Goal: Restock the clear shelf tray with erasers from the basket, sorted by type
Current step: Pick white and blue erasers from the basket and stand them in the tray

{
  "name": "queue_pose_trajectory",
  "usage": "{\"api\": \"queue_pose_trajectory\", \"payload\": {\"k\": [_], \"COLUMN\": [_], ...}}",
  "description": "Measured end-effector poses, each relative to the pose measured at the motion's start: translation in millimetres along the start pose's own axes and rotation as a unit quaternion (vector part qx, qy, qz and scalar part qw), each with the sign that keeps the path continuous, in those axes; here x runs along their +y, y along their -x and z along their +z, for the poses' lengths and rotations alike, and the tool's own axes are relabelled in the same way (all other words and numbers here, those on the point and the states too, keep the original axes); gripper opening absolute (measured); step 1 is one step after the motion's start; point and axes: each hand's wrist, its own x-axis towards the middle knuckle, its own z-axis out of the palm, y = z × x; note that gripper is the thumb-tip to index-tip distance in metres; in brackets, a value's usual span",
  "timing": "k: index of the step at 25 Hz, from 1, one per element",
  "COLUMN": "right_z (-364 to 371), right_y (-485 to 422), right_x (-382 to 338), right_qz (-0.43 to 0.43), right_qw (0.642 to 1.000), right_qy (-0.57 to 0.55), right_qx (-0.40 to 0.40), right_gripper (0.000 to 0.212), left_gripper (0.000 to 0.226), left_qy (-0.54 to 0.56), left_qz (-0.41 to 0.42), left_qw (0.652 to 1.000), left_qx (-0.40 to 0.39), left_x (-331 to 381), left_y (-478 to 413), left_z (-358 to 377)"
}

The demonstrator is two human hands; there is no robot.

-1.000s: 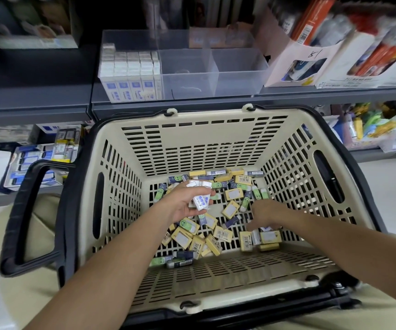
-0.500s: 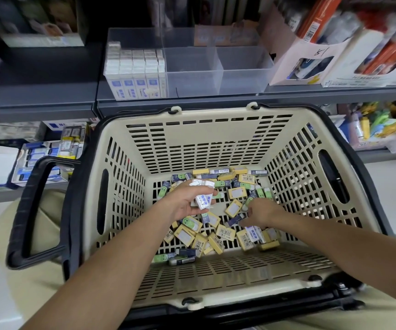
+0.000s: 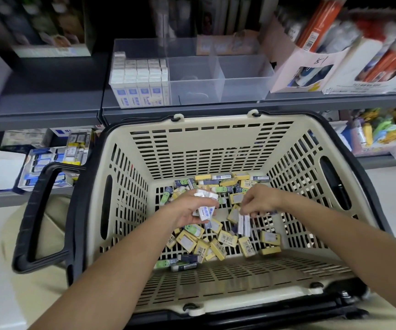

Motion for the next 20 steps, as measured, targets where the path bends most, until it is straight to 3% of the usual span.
{"api": "queue_pose_trajectory", "payload": {"k": [5, 10, 14, 20], "right_z": [-11.9, -40.7, -59.7, -75.2], "right_y": [7.7, 25.6, 37.8, 50.2], "right_x": [-31.5, -44.3, -62.7, -95.7], "right_qz": [-0.085, -0.161, -0.189, -0.254], "right_qw": [0.984, 0.944, 0.931, 0.920], "right_qy": [-0.156, -0.287, -0.310, -0.286], "right_qx": [0.031, 0.016, 0.041, 0.085], "right_gripper": [0.009, 0.016, 0.013, 0.008], "left_gripper": [0.035, 0.027, 0.017, 0.027], "left_qy": [0.008, -0.033, -0.037, 0.015], "left_qz": [0.014, 0.078, 0.123, 0.199], "left_qw": [0.996, 0.994, 0.989, 0.980], "left_qx": [-0.091, -0.063, -0.066, -0.011], "left_x": [13.6, 54.6, 91.6, 130.0], "left_y": [11.3, 30.1, 52.2, 84.7], "left_z": [15.5, 10.1, 1.5, -26.2]}}
